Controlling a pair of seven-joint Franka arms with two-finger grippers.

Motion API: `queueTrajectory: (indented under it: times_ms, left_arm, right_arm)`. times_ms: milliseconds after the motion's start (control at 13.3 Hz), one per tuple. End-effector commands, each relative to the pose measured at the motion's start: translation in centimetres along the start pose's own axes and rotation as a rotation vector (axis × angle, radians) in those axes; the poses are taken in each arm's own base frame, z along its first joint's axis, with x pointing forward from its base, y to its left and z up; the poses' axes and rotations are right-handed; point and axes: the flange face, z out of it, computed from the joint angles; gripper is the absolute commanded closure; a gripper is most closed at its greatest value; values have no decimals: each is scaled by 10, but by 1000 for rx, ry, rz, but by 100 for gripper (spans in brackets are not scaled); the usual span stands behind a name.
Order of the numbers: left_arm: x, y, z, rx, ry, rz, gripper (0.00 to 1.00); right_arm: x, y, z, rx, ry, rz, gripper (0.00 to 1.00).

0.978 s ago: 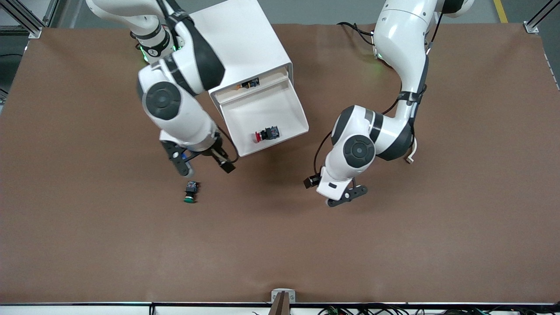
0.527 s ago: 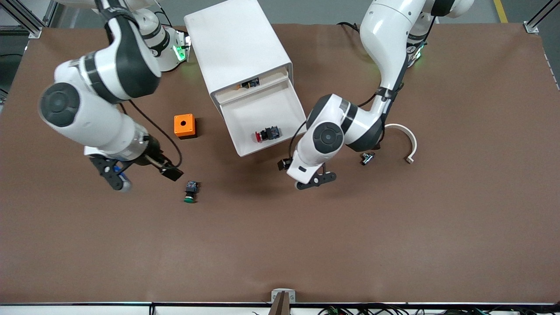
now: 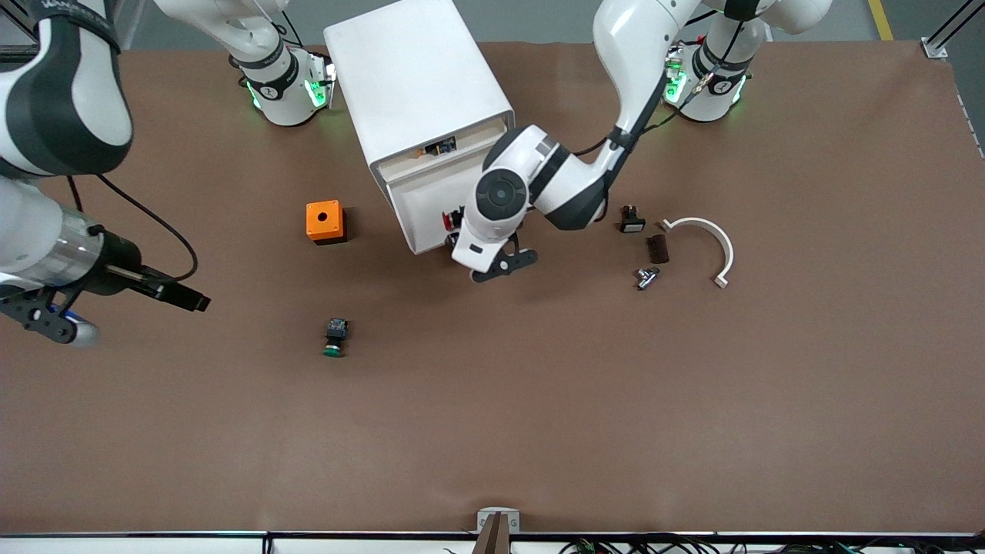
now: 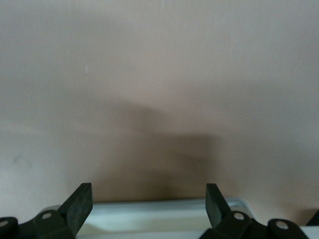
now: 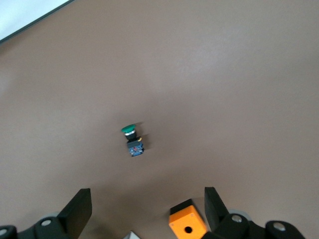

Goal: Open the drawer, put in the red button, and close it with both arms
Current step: 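Push the drawer closed with the left gripper while the right gripper withdraws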

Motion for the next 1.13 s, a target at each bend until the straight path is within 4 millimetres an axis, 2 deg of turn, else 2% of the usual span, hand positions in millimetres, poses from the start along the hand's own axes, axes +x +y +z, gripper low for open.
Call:
queueTrajectory:
  times_ms: [0, 151, 301, 452, 527, 677, 828, 1054]
  left_arm:
    - [-43, 5, 11, 58, -9, -19, 0]
    - [-71, 12, 20, 72, -8, -34, 0]
    - [-91, 16, 29, 83, -10, -19, 0]
    - [-105, 17, 35, 89, -32, -6, 0]
    - [-113, 17, 40, 97, -41, 3, 0]
    - [-112, 17, 36, 91, -40, 2, 0]
    - [-96, 15, 24, 78, -20, -12, 0]
    - [9, -23, -56, 22, 47, -164, 0]
  right_arm:
    - [-5, 17, -20, -13, 10, -91, 0]
    - [-13, 26, -40, -69, 42, -149, 0]
    - [-21, 40, -59, -92, 48, -206, 0]
    - [-29, 57, -79, -89, 53, -200, 0]
    - [-36, 59, -90, -87, 67, -199, 0]
    - [-47, 65, -109, -111, 92, -191, 0]
    - [-55, 71, -121, -119, 113, -190, 0]
    - [-66, 79, -132, -116, 122, -189, 0]
